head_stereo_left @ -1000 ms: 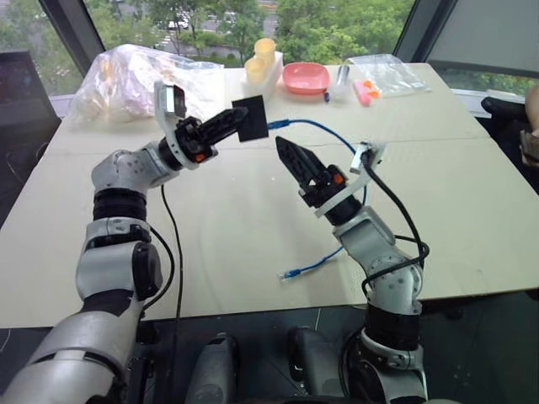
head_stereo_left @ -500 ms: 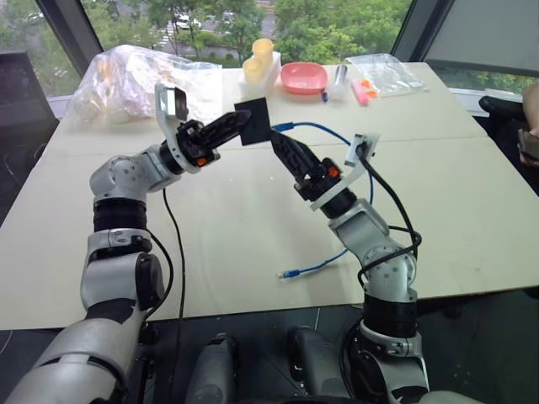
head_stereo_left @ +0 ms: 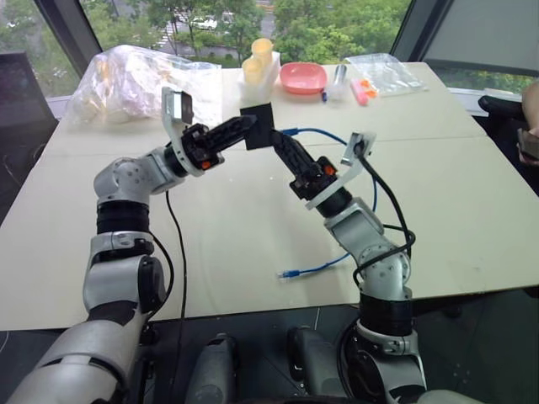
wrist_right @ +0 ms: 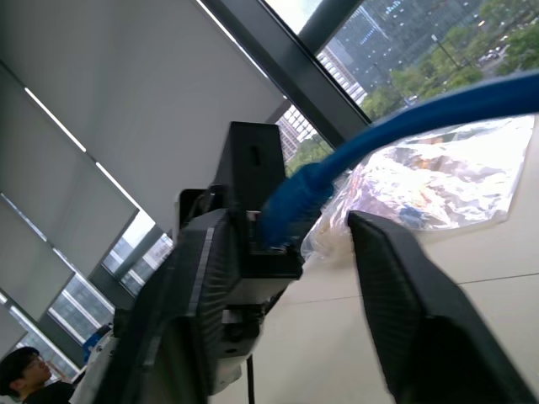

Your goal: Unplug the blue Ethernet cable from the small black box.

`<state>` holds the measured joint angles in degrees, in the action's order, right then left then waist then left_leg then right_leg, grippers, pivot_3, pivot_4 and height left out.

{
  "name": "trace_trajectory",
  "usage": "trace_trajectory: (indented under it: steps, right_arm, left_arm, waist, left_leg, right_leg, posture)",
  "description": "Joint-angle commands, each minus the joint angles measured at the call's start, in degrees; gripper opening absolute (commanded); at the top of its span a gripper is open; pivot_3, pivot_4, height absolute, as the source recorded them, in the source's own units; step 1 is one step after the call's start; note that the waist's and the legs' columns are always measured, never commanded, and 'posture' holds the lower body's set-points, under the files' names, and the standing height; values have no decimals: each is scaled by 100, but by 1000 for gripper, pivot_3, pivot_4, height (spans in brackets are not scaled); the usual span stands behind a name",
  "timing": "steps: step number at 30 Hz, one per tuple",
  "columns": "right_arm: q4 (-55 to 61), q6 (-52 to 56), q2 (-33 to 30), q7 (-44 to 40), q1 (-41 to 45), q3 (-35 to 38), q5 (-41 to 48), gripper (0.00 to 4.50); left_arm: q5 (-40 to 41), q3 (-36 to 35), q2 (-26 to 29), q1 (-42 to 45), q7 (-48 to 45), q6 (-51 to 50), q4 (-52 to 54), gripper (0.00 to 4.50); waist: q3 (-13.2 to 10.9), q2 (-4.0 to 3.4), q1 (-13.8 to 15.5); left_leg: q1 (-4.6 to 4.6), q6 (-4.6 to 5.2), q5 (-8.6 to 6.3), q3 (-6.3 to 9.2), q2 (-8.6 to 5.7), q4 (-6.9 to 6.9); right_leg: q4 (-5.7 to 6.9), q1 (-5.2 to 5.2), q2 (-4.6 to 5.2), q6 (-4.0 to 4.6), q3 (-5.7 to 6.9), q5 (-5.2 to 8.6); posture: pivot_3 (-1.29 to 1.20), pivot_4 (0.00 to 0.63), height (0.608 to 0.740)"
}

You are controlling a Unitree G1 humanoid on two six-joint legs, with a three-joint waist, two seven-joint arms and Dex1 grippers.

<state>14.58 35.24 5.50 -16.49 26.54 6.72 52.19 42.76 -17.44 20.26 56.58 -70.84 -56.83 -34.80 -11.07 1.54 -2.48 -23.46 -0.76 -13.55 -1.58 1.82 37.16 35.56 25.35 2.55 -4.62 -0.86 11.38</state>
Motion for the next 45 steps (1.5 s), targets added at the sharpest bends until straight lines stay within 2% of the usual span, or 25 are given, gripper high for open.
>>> trace_trajectory:
  steps: [1,2,13,18,22,25,29,31,34,38,39,40,42,43,45]
  right_arm:
    - [131,-119,58,-19,73,13,178,225]
    - [141,-116,61,-33,64,4,226,21]
    - [138,-130,-13,-43,-6,-157,169,21]
    - [-98,-473,0,440,173,460,282,21]
    - [-355,-763,-463,636,375,1134,423,21]
    - [-464,-803,-732,635,428,1250,437,21]
    - [-520,-761,-829,573,450,1196,403,21]
    - [-602,-680,-879,632,470,1182,407,21]
    - [-1042,-276,-1230,955,495,896,-135,21]
    - [-1672,290,-1599,1462,616,730,-654,21]
    - [-1877,368,-1738,1575,689,702,-873,21]
    - [-2014,419,-1829,1643,744,687,-1027,831]
    - [-2194,552,-1983,1689,813,642,-1255,1399]
    - [-2217,547,-2027,1659,819,597,-1372,2029]
    - [-2180,658,-2117,1617,798,497,-1562,3000]
  left_arm:
    - [207,-38,28,45,-63,31,243,491]
    - [218,-36,33,36,-53,31,247,491]
    - [272,-48,28,26,57,95,235,491]
    - [188,-110,279,66,26,229,73,491]
    - [151,-135,694,119,-105,272,-132,491]
    - [120,-26,857,139,-213,311,-224,491]
    - [48,76,813,130,-198,450,-204,491]
    - [-285,281,654,47,33,974,-51,491]
    - [-1244,838,207,-149,735,2473,186,491]
    - [-1823,1137,-378,-302,1315,3695,265,491]
    - [-2072,1238,-680,-354,1661,4232,137,491]
    - [-2249,1307,-892,-389,1904,4621,32,491]
    - [-2612,1480,-1233,-480,2274,5309,-173,491]
    - [-2748,1522,-1332,-502,2461,5539,-284,491]
    - [-2980,1669,-1496,-600,2616,5927,-458,491]
  waist:
    - [0,0,3]
    - [0,0,4]
    - [0,0,6]
    - [0,0,-2]
    - [0,0,0]
    - [0,0,44]
    - [0,-1,34]
    - [0,-1,26]
    - [0,-1,38]
    - [0,-1,65]
    - [0,-1,79]
    - [0,-1,126]
    - [0,-1,166]
    - [0,-1,173]
    - [0,-1,158]
  left_leg:
    - [0,0,0,0,0,-1]
    - [0,0,0,1,1,-1]
    - [0,0,0,-1,-1,-1]
    - [0,0,0,-1,0,-2]
    - [0,0,0,-1,0,-2]
    - [-6,0,0,-1,-3,-3]
    - [-5,5,-3,-5,-2,-13]
    - [-5,5,-3,-4,-1,-11]
    - [-4,5,-3,-8,-1,-8]
    - [-6,5,-3,-18,-2,-8]
    - [-9,5,-3,-18,-3,-8]
    - [-10,5,-3,-20,-3,-8]
    - [-12,5,-3,-27,-4,-8]
    - [-13,6,-4,-29,-6,-8]
    - [-13,10,-6,-32,-7,-7]
  right_leg:
    - [-1,0,0,0,0,0]
    - [-2,0,0,0,0,0]
    - [-4,-1,2,0,0,0]
    - [-4,0,1,0,0,0]
    - [-4,0,1,1,0,0]
    - [-17,-2,7,0,1,1]
    - [-26,-1,6,-1,0,1]
    - [-23,0,3,0,1,0]
    - [-22,-2,6,2,-3,0]
    - [-27,-1,12,15,-12,7]
    - [-27,2,11,13,-12,6]
    - [-30,3,11,5,-14,1]
    - [-34,4,11,4,-17,1]
    - [-37,4,11,4,-19,0]
    - [-38,5,8,2,-21,0]
  posture:
    - [0,150,740]
    - [0,150,740]
    - [0,150,740]
    - [0,150,740]
    - [0,150,740]
    - [0,150,740]
    - [0,150,740]
    - [0,150,740]
    - [0,150,740]
    - [0,150,740]
    - [0,150,740]
    - [0,150,740]
    - [0,150,740]
    - [0,150,740]
    - [0,150,740]
